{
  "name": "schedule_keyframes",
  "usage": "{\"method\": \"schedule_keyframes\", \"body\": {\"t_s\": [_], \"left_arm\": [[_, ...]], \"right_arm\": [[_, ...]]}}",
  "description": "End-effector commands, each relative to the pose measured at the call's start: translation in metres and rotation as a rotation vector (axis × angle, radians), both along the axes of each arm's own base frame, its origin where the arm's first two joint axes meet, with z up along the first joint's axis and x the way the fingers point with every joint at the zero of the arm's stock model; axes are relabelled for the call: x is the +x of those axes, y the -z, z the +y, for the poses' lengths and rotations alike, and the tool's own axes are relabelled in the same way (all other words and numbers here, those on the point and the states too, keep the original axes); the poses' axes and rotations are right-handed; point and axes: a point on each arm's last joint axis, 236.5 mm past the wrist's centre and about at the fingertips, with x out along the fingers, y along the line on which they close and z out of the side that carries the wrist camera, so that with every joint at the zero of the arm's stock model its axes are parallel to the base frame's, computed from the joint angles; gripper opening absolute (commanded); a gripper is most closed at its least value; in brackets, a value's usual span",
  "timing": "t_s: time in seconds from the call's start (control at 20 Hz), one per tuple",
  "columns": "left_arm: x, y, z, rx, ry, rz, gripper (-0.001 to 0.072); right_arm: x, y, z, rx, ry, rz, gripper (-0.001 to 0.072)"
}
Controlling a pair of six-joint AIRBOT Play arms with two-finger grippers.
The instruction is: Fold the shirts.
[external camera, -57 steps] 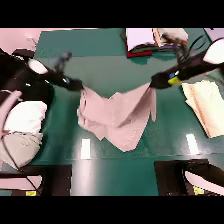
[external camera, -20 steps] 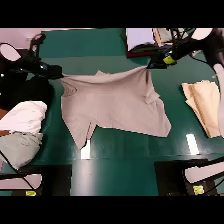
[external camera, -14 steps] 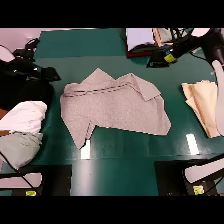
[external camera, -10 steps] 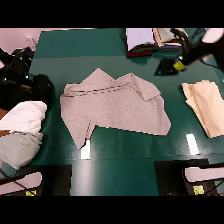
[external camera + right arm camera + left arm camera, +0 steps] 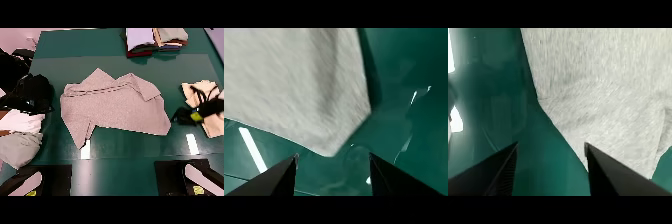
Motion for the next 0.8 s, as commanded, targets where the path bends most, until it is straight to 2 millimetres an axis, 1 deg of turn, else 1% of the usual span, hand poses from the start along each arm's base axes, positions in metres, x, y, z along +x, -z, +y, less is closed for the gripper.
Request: {"method": "schedule_keyframes", "body": {"t_s": [0.0,0.1,0.2,0.25,0.3,0.35,0.4,0.45,0.55,0.65,0.75], "left_arm": [[-0.001,0.001,-0.004,-0.023,-0.015,-0.014,0.0499],[0.000,0.000,-0.005,-0.025,-0.018,-0.021,0.0499],[0.000,0.000,-0.005,-0.025,-0.016,-0.019,0.0499],[0.000,0.000,-0.005,-0.025,-0.015,-0.019,0.0499],[0.000,0.000,-0.005,-0.024,-0.013,-0.019,0.0500],[-0.001,0.001,-0.005,-0.023,-0.011,-0.015,0.0500],[-0.004,0.003,-0.002,-0.006,-0.004,-0.003,0.0500],[-0.009,0.006,0.002,0.014,0.006,0.016,0.0500],[-0.021,0.011,0.004,0.030,0.022,0.061,0.0500],[-0.026,0.025,0.002,0.012,-0.009,0.085,0.0500],[-0.028,0.044,-0.004,-0.020,-0.045,0.080,0.0501]], "right_arm": [[-0.037,0.031,0.011,0.043,0.080,0.053,0.0471],[-0.029,0.039,0.027,0.081,0.092,0.026,0.0446],[-0.023,0.050,0.036,0.072,0.057,0.022,0.0443],[-0.019,0.055,0.040,0.063,0.034,0.021,0.0402],[-0.014,0.058,0.043,0.055,0.011,0.015,0.0296],[-0.007,0.058,0.045,0.042,-0.019,0.005,0.0148],[-0.001,0.055,0.047,0.031,-0.046,-0.011,0.0042],[0.006,0.049,0.047,0.013,-0.077,-0.029,0.0013],[0.012,0.034,0.043,-0.031,-0.135,-0.054,0.0012],[0.017,0.019,0.036,-0.087,-0.169,-0.093,0.0012],[0.021,0.005,0.033,-0.110,-0.169,-0.147,0.0012]]}}
